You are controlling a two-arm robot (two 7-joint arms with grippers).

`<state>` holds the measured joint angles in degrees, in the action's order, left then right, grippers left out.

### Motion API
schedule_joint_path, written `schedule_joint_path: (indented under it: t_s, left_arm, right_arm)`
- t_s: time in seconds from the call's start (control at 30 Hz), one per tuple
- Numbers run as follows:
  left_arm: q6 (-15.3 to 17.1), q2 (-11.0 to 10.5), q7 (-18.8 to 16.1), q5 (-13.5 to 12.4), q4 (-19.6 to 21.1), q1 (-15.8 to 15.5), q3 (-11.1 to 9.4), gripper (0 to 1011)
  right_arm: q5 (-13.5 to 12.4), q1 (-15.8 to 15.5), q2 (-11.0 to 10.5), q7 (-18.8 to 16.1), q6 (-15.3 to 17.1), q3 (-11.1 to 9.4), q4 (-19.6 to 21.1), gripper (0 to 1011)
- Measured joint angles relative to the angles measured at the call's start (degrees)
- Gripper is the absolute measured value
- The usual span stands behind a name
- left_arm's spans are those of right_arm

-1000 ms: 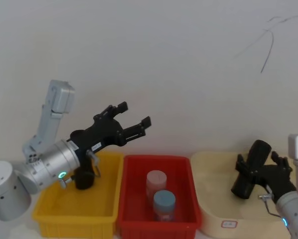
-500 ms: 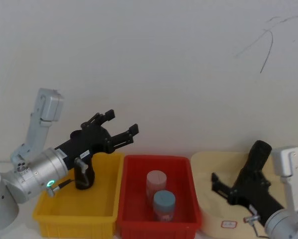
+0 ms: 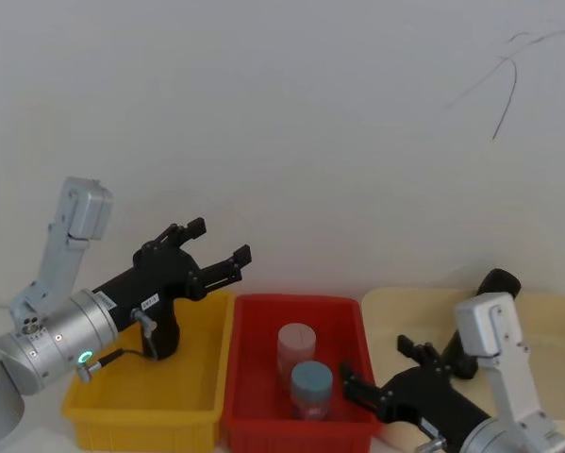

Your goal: Pick up the garbage bag with the one hand and transfer it to the other hand.

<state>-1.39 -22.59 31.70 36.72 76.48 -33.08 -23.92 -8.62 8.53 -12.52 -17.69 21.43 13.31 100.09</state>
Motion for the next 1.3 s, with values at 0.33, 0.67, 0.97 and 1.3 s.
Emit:
schedule_joint_path:
  t_s: [0.33, 0.67, 0.97, 1.3]
  left_arm:
    - [0.14, -0.29, -0.24, -0.19, 0.22, 0.38, 0.14, 1000]
    - [0.2, -0.41, -0.35, -0.26, 0.33, 0.53, 0.2, 1000]
    - [0.23, -0.46, -0.4, -0.31, 0.38, 0.59, 0.25, 1000]
    - [0.23, -0.5, -0.43, -0.33, 0.41, 0.63, 0.26, 1000]
  right_arm:
    - [-0.64, 1.78, 0.58, -1.39, 2.9, 2.6, -0.37, 999]
    - [-0.98, 4.6, 1.53, -1.88, 5.2, 4.67, -3.44, 1000]
    - [0.13, 7.43, 2.23, -1.49, 5.23, 6.87, -8.0, 999]
    - [2.3, 10.21, 3.23, 0.11, 3.51, 8.74, -13.37, 1000]
